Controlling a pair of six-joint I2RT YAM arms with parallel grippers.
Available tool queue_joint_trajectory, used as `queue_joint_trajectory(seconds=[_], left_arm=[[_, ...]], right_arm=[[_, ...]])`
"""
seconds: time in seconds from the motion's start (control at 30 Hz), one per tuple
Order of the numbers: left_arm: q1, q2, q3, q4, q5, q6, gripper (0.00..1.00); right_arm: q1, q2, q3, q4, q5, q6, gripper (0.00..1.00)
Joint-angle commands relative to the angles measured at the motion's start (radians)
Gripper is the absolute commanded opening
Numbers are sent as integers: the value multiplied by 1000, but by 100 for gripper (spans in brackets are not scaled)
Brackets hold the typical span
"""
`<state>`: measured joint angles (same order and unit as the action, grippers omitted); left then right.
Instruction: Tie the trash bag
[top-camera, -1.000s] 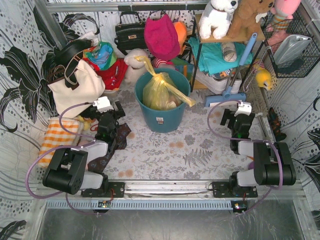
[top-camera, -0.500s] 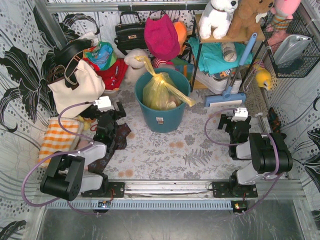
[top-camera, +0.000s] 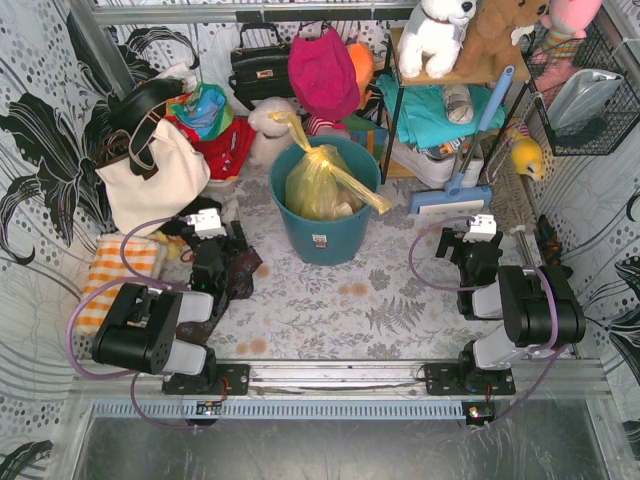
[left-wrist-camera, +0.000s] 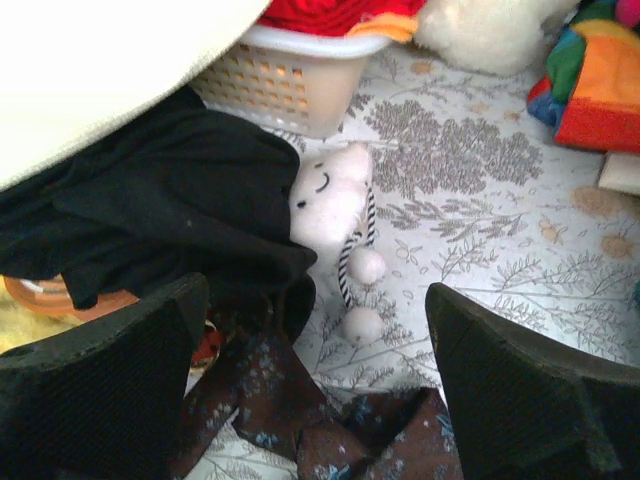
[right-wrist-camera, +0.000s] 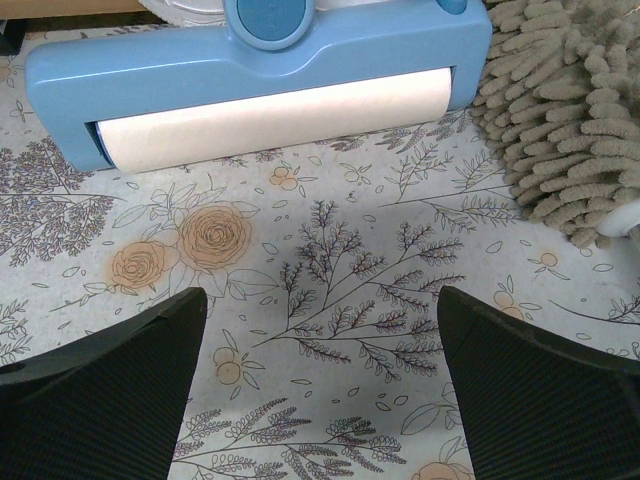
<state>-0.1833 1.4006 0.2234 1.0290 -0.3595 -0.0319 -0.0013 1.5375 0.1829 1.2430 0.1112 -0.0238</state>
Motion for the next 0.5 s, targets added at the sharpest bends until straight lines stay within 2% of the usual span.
queue_joint_trajectory(seconds=[0.0,0.03,0.1,0.13,0.47], left_arm=[[77,52,-32,212,223,-20,98],[97,77,-36,262,240,-19,98],[110,66,-11,169,247,-43,98],[115,73,-15,203,251,-42,98],[116,68,-9,179,232,-50,98]], right_arm=[[0,-2,16,43,-11,-9,97],[0,-3,16,43,-10,-7,97],[0,-2,16,41,-11,-8,97],[0,-2,16,42,-10,-8,97],[0,-2,16,44,-12,-9,97]])
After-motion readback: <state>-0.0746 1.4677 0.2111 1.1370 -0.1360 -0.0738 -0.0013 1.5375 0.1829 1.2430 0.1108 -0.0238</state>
